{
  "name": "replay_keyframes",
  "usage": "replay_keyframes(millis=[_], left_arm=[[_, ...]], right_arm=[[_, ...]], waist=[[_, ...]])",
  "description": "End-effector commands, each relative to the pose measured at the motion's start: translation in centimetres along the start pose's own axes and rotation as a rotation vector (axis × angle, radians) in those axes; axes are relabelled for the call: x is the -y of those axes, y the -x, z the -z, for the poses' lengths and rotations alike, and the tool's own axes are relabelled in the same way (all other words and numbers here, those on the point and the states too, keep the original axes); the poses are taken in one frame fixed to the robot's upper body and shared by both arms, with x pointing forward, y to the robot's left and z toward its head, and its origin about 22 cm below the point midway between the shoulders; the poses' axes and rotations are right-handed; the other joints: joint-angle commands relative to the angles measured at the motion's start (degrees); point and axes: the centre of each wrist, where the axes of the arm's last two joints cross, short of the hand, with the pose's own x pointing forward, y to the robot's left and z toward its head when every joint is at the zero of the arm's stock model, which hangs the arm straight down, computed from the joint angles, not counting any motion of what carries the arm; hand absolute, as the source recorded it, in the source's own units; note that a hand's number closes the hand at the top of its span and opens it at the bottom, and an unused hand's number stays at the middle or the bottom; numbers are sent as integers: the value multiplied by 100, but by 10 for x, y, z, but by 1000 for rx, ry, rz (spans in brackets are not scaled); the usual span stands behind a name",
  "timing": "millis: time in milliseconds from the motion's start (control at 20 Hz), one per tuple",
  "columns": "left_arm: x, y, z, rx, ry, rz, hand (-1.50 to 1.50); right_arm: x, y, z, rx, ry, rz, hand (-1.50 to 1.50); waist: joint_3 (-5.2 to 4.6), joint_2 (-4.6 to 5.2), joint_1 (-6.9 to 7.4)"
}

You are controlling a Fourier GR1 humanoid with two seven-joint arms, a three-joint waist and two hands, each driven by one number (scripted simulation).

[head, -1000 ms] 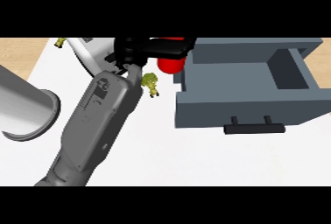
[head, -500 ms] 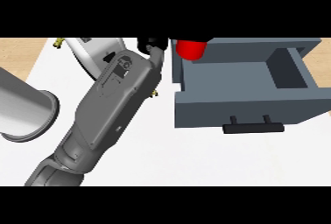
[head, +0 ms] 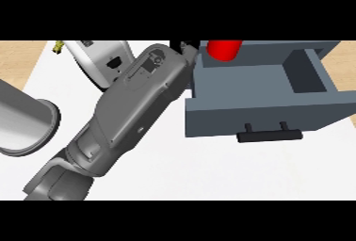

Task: Pick up the can, place it into the drawer and close the drawer

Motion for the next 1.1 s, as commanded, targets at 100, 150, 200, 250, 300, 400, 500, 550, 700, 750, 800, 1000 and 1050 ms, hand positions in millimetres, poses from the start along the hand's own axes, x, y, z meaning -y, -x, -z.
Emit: replay_keyframes(millis=[100, 150, 200, 250, 300, 400, 500, 550, 700, 750, 800, 1000, 1050], left_arm=[[7, 2, 4, -19, 24, 16, 150], [7, 2, 11, -13, -2, 34, 150], [16, 5, 0, -40, 6, 39, 150], [9, 12, 5, -23, -11, 50, 150], [11, 10, 7, -30, -24, 45, 150], [14, 12, 5, -34, -13, 51, 150], [16, 10, 6, -45, -35, 55, 150], [8, 28, 4, -54, -27, 74, 150], [18, 20, 3, -59, -56, 99, 150], [19, 19, 5, -52, -62, 115, 150], [9, 29, 8, -69, -50, 101, 150], [14, 47, -7, -73, -83, 157, -150], [10, 32, 8, -67, -94, 154, -150]], right_arm=[[13, 1, -9, 7, 5, -6, -150], [2, -11, -4, 12, -14, 3, -150], [2, -3, 5, -7, -10, -18, -150], [2, 2, -6, 3, -9, 12, -150], [5, -3, 4, 18, -24, 32, -150], [12, -3, 2, 29, -29, 3, -150], [14, -8, 1, 11, -6, 11, -150], [-1, -9, 7, 17, -21, -6, -150], [-3, -12, 14, 13, -40, 1, -150], [-4, -8, 9, -4, -41, -5, -150], [-3, -10, 2, 9, -26, -2, -150], [-20, -14, 9, 24, -30, 9, -150], [-7, -1, 9, 25, -21, 21, -150]], waist=[[0, -17, 28], [0, 25, -103], [1, 3, -28], [3, 12, -84], [4, 32, -143], [4, 22, -119], [4, 27, -158], [3, 57, -180], [6, 57, -240], [7, 54, -225], [4, 39, -153], [4, 40, -197], [10, 74, -226]])
